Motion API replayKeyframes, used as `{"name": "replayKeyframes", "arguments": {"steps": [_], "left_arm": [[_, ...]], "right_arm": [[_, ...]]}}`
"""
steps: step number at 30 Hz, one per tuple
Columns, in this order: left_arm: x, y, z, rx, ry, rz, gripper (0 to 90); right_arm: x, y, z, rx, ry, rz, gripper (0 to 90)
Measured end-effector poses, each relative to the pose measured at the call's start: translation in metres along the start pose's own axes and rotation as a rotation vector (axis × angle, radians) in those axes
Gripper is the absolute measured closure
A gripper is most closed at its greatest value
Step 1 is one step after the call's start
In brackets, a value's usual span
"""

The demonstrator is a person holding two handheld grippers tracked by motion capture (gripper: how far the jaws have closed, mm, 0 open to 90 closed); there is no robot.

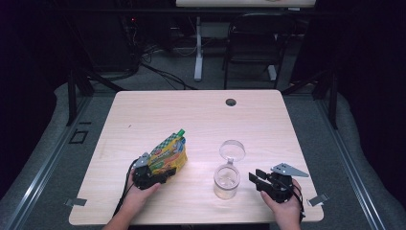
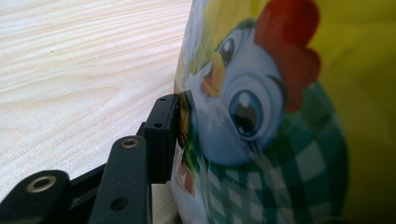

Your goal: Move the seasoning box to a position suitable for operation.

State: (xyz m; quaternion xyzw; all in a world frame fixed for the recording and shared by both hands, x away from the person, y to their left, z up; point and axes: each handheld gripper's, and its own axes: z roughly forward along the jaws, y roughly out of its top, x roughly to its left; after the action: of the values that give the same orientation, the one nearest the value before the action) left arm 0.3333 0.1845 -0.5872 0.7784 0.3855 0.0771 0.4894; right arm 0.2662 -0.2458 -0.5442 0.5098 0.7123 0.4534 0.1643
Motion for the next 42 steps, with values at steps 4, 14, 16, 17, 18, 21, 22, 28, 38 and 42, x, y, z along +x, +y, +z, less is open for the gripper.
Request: {"name": "replayKeyframes", "arguments": {"steps": [4, 14, 16, 17, 18, 21, 22, 28, 38, 42], "left_arm": [[0.0, 0.0, 0.0, 0.003, 0.006, 0.0, 56.7], [0.001, 0.003, 0.001, 0.009, 0.005, -0.015, 57.8], [0.001, 0.003, 0.001, 0.006, 0.003, -0.016, 57.9], [0.001, 0.003, 0.001, 0.009, 0.005, -0.015, 57.9], [0.001, 0.004, 0.001, 0.01, 0.004, -0.015, 58.0], [0.001, 0.004, 0.0, 0.019, 0.007, -0.016, 58.0], [0.001, 0.004, -0.001, 0.021, 0.007, -0.016, 58.0], [0.0, 0.007, -0.003, 0.01, 0.015, -0.01, 58.2], [-0.009, 0.016, -0.014, -0.017, 0.03, 0.038, 58.2], [-0.012, 0.02, -0.019, -0.029, 0.046, 0.069, 58.3]], "right_arm": [[0.0, 0.0, 0.0, -0.001, 0.001, 0.001, 62.5], [-0.001, 0.0, -0.001, -0.007, -0.001, 0.005, 62.5], [-0.001, 0.0, -0.001, -0.008, -0.001, 0.004, 62.5], [-0.001, 0.0, -0.001, -0.008, -0.001, 0.005, 62.5], [-0.001, 0.0, -0.001, -0.008, -0.001, 0.005, 62.5], [0.0, 0.0, -0.001, -0.007, -0.002, 0.004, 62.5], [0.0, 0.0, -0.001, -0.007, -0.002, 0.004, 62.5], [0.0, 0.001, -0.002, -0.006, -0.008, 0.001, 62.5], [0.001, 0.001, -0.001, -0.002, -0.012, -0.011, 62.5], [0.001, 0.001, -0.001, -0.002, -0.013, -0.013, 62.5]]}}
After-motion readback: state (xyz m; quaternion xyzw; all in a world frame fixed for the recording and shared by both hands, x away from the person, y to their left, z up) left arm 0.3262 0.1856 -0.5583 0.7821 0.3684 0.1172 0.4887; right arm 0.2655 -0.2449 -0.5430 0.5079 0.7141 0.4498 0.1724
